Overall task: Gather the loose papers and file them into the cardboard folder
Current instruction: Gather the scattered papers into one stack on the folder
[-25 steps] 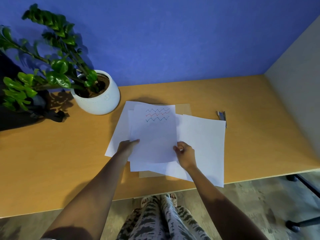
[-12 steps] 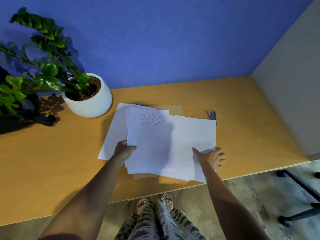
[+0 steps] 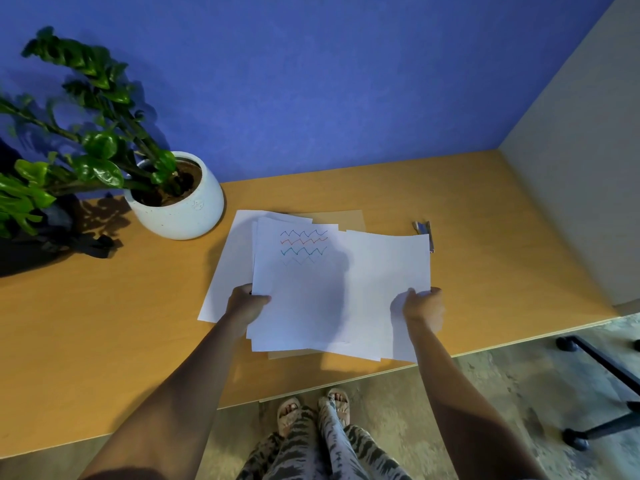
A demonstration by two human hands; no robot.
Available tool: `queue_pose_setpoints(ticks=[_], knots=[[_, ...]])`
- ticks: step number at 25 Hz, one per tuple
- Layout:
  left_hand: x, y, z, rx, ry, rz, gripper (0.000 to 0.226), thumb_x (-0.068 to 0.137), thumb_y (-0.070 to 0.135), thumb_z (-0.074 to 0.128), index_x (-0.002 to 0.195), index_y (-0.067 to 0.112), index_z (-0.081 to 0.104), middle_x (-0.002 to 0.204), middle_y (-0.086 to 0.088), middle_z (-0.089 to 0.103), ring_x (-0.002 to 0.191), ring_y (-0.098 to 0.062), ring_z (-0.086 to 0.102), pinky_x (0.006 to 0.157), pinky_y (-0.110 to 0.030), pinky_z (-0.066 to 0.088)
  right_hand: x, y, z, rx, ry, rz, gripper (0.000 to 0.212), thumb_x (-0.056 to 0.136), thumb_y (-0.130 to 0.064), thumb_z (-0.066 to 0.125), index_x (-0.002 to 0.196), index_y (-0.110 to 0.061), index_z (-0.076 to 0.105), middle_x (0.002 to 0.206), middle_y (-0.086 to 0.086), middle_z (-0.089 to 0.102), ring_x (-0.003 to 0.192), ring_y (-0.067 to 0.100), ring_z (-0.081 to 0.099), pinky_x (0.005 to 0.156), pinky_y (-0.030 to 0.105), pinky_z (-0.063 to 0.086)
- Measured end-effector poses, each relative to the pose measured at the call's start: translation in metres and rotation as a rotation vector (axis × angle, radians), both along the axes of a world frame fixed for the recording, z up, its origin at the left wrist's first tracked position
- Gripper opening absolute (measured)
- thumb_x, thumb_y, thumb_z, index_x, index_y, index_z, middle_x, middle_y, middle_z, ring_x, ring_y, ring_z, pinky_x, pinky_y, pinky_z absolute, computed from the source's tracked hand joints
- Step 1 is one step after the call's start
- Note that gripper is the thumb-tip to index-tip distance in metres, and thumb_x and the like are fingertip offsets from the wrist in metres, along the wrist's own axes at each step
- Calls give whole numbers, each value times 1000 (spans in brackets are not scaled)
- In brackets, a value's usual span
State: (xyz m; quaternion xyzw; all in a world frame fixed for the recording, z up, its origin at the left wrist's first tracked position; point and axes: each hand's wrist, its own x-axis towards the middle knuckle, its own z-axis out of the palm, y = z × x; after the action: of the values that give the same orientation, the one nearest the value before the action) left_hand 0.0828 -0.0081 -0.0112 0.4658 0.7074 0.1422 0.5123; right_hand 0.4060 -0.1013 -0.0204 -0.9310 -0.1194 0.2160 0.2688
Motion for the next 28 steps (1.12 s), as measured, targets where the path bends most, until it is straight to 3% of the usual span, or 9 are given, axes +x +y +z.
queue_pose_setpoints(ticks=[5,7,12,14,18,21,24,26,28], knots=[[-2,3,5,12,64,22,33,91,8,66,123,3,63,120,-14,66,94,-25,58,67,-25,46,15,10,21,232,-169,-57,28,100,-34,52,111,-9,61,104,22,70,95,43,66,68,39,44],[-3,3,4,7,59,25,33,91,7,64,123,2,63,116,-14,67,87,-23,59,62,-23,46,24,17,31,400,-162,-116,27,100,-32,52,105,-8,62,99,20,71,88,39,66,66,33,38],[-4,2,2,-24,75,-2,30,93,9,62,123,3,62,104,-9,64,81,-20,58,73,-31,51,22,38,40,616,201,-211,24,98,-27,58,79,-13,60,74,0,62,67,20,55,58,26,41],[-3,2,2,-30,63,-12,31,92,8,63,123,2,62,108,-11,65,89,-25,60,75,-32,51,6,40,35,614,286,-122,27,99,-25,59,73,-19,57,72,-5,60,61,13,53,52,23,43],[-2,4,3,-38,36,34,32,96,18,60,122,0,63,115,-17,67,96,-30,63,78,-34,51,-35,38,15,538,282,81,20,101,-23,56,87,-10,60,81,7,63,70,21,55,63,27,42],[4,9,6,-91,107,115,53,105,47,37,90,3,62,82,-14,60,71,-23,59,68,-31,47,-61,38,3,427,257,199,20,102,-25,54,92,-9,59,88,10,62,82,26,55,78,31,42],[11,12,5,-95,100,271,63,103,57,25,68,10,47,68,-5,50,59,-15,48,52,-24,34,-80,38,-5,263,271,309,37,104,-23,49,132,0,57,129,19,64,123,37,57,101,39,45],[9,11,4,-113,70,239,62,100,60,34,72,7,51,72,-9,55,63,-18,53,55,-24,35,-90,39,-9,192,237,377,37,104,-23,47,133,0,55,118,19,68,112,39,61,90,37,49],[7,9,1,-96,28,131,49,96,48,59,102,0,65,98,-17,67,86,-29,65,66,-26,43,-99,42,-12,198,225,409,25,103,-22,47,111,-1,58,84,9,63,85,34,60,73,34,46]])
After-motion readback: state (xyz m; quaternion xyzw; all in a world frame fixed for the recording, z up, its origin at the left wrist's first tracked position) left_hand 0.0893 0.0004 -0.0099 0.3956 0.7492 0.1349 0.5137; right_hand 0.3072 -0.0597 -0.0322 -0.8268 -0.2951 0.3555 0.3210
